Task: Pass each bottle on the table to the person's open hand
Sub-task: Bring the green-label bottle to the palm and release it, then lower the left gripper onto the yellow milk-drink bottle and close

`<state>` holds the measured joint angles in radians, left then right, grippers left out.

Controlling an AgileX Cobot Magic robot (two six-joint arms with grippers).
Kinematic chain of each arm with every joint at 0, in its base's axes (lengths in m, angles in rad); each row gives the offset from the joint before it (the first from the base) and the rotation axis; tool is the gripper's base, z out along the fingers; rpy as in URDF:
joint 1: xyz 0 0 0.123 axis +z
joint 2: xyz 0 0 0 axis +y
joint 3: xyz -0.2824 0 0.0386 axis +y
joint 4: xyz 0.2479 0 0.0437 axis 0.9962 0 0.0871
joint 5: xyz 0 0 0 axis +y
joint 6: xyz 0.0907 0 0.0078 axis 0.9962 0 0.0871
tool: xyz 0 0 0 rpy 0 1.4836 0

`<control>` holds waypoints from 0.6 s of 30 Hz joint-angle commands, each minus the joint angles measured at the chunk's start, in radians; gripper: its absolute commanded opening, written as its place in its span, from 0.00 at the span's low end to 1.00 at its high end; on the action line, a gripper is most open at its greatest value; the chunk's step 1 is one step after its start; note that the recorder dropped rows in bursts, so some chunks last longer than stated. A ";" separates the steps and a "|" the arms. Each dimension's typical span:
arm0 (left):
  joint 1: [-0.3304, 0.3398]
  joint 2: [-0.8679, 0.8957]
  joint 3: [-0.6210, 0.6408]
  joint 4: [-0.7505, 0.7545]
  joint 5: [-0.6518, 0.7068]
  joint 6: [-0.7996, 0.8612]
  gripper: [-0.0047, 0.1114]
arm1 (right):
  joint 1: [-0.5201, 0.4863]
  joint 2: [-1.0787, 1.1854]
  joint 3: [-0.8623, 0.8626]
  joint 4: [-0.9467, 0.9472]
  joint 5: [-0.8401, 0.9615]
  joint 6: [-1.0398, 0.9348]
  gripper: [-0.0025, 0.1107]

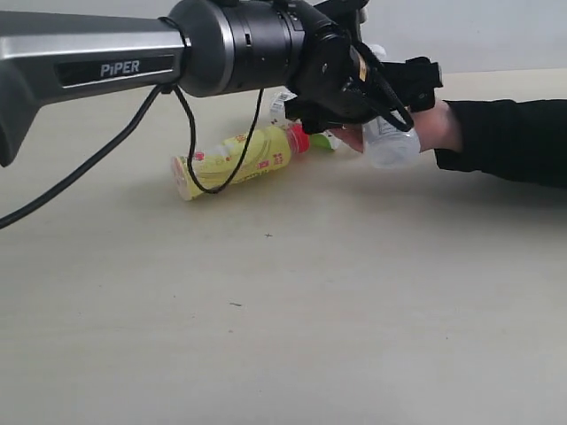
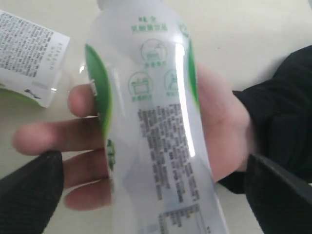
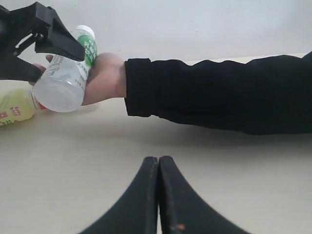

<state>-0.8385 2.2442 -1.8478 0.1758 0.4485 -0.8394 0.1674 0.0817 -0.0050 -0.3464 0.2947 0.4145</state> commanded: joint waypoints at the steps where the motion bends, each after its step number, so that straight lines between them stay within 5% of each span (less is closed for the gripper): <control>1: 0.000 -0.073 -0.005 -0.027 0.130 0.169 0.87 | -0.005 0.004 0.005 -0.003 -0.013 0.000 0.02; 11: 0.000 -0.225 -0.003 0.015 0.520 0.621 0.87 | -0.005 0.004 0.005 -0.003 -0.013 0.000 0.02; 18: 0.002 -0.260 0.074 0.212 0.647 0.652 0.87 | -0.005 0.004 0.005 -0.003 -0.012 0.000 0.02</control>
<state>-0.8385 2.0021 -1.8072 0.3096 1.0599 -0.1980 0.1674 0.0817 -0.0050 -0.3464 0.2947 0.4145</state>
